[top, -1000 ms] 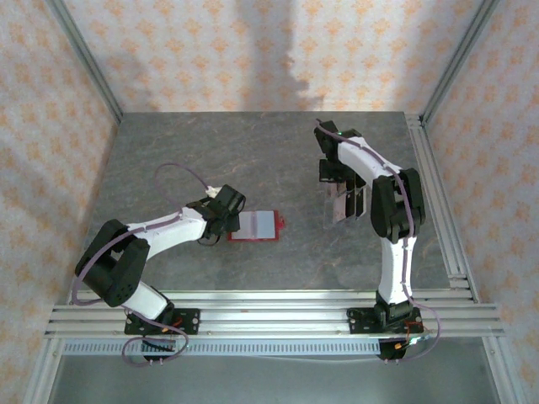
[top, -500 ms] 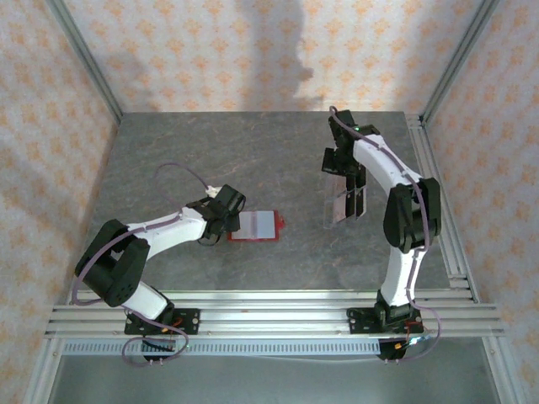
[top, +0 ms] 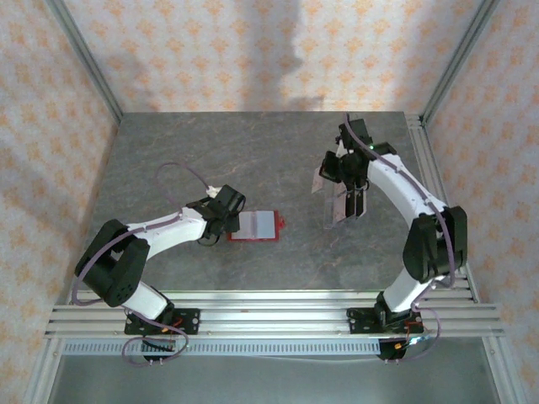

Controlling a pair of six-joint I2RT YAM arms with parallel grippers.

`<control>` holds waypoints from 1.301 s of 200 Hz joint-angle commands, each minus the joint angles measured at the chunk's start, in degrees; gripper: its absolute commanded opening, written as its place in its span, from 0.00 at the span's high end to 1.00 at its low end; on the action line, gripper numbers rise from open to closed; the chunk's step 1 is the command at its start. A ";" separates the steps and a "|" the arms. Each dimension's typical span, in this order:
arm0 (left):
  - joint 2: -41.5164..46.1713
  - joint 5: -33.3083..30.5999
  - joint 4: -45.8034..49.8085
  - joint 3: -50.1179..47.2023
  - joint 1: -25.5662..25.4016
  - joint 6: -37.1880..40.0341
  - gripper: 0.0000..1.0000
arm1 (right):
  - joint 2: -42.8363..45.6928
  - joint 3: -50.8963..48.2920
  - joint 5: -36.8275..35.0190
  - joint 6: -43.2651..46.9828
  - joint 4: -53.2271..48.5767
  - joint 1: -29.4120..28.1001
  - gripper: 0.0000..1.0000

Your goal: Put the credit cards into the card holder

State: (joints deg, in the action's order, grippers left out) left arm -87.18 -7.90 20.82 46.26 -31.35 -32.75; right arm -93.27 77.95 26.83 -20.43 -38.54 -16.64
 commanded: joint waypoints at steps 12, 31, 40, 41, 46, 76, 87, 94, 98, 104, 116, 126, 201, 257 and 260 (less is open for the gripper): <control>0.65 -0.82 2.07 0.85 -0.40 1.81 0.40 | 5.24 -8.34 6.90 -7.61 13.05 -4.97 1.00; 0.11 -1.54 2.48 0.99 -1.11 1.82 0.40 | 6.82 -14.05 9.27 -12.48 21.06 -8.51 1.00; -0.24 -1.80 2.53 0.86 -1.33 1.82 0.40 | 7.31 -16.58 9.92 -14.69 25.33 -10.15 1.00; -0.30 -1.83 2.50 0.85 -1.38 1.82 0.40 | 7.31 -16.81 10.00 -14.89 25.83 -10.33 1.00; -0.56 -1.99 2.49 0.87 -1.49 1.84 0.40 | 7.48 -17.98 10.31 -15.92 27.97 -11.18 1.00; -1.66 -3.03 2.67 0.69 -1.85 1.82 0.40 | 7.09 -23.58 10.37 -18.96 39.12 -16.10 1.00; -1.94 -3.49 2.86 0.76 -1.95 1.83 0.40 | 6.30 -24.97 10.19 -19.26 41.88 -17.45 1.00; -2.11 -3.82 3.03 0.60 -2.00 1.82 0.40 | 5.75 -25.89 10.17 -19.62 43.83 -18.09 1.00; -2.20 -4.00 3.08 0.60 -2.06 1.82 0.40 | 5.39 -26.42 10.24 -19.79 45.04 -18.40 1.00; -2.23 -4.30 3.29 0.43 -2.04 1.82 0.40 | 4.71 -27.22 10.45 -20.10 46.94 -18.80 1.00; -2.47 -4.66 3.43 0.26 -2.13 1.82 0.40 | 3.54 -28.87 10.87 -20.74 50.88 -19.56 1.00; -2.58 -5.17 3.76 0.16 -2.18 1.74 0.40 | 2.49 -30.22 11.05 -21.39 54.19 -20.04 1.00; -4.05 -6.44 4.11 -0.58 -2.30 1.12 0.40 | -2.87 -36.77 10.61 -23.29 66.94 -20.72 1.00; -4.65 -6.09 3.36 -0.84 -2.31 0.94 0.40 | -5.82 -37.96 10.61 -24.24 70.83 -21.15 1.00; -4.67 -6.15 3.43 -0.87 -2.31 0.94 0.40 | -5.94 -37.92 10.61 -24.27 70.95 -21.15 1.00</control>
State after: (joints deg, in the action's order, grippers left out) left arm -91.02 -11.62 23.27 46.24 -33.30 -31.46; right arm -97.80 40.60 37.52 -44.23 27.59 -37.28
